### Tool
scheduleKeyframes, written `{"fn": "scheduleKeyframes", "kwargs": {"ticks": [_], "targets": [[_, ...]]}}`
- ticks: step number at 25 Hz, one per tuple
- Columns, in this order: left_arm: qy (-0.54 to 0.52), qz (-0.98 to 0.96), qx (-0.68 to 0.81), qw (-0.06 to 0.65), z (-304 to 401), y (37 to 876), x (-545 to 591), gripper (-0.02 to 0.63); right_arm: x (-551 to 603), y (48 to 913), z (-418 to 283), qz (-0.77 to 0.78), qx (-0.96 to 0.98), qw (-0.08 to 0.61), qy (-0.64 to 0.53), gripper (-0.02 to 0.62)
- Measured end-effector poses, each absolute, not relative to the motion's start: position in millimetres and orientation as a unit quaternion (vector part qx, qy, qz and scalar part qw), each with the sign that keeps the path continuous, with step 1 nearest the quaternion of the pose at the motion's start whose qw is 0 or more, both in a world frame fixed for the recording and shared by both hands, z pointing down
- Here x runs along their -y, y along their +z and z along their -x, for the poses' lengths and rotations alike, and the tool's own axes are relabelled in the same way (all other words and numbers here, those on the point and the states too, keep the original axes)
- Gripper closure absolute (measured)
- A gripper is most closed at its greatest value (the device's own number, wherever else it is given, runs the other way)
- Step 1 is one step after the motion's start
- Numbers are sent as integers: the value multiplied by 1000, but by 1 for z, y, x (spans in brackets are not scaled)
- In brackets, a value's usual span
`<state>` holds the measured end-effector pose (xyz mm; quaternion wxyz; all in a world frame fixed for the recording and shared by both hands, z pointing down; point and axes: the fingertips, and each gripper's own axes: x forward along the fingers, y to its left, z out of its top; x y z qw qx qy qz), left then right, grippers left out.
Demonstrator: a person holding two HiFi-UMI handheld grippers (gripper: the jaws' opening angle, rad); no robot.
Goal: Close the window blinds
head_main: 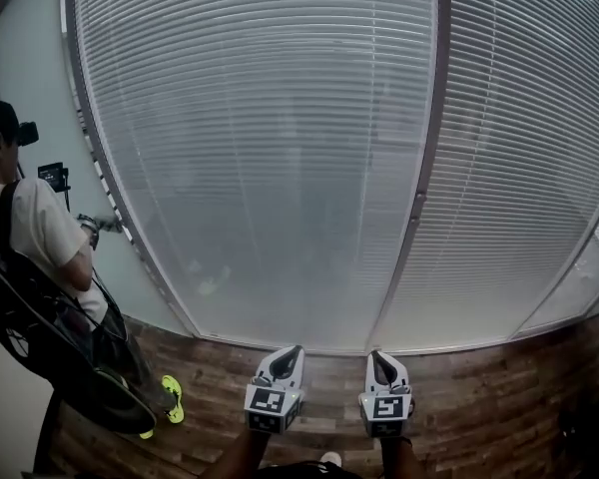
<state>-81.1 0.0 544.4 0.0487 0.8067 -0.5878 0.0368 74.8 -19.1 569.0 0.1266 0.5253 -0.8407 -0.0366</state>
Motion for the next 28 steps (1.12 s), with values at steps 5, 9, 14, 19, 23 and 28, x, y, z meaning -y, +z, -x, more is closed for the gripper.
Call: {"fn": "scheduleKeyframes", "kwargs": {"ticks": [5,9,14,19,23,28], "targets": [[49,-813,577,60,116,554,-15,606,9,563,-47,-542,832,115,-31,592],[51,-809,582,64,150,561,-33,606,-13,560,-32,-568,815,111,-29,592],[43,-805,588,65,175,567,-58,606,-41,549,-29,-604,793,78,-15,592],[44,-799,595,69,175,570,-64,606,-46,553,-34,-599,797,72,-14,592],[40,-804,589,72,159,568,-62,606,-41,550,-40,-596,799,74,-29,592],[23,-808,586,54,141,556,-45,606,-26,553,-44,-587,807,62,-35,592]]}}
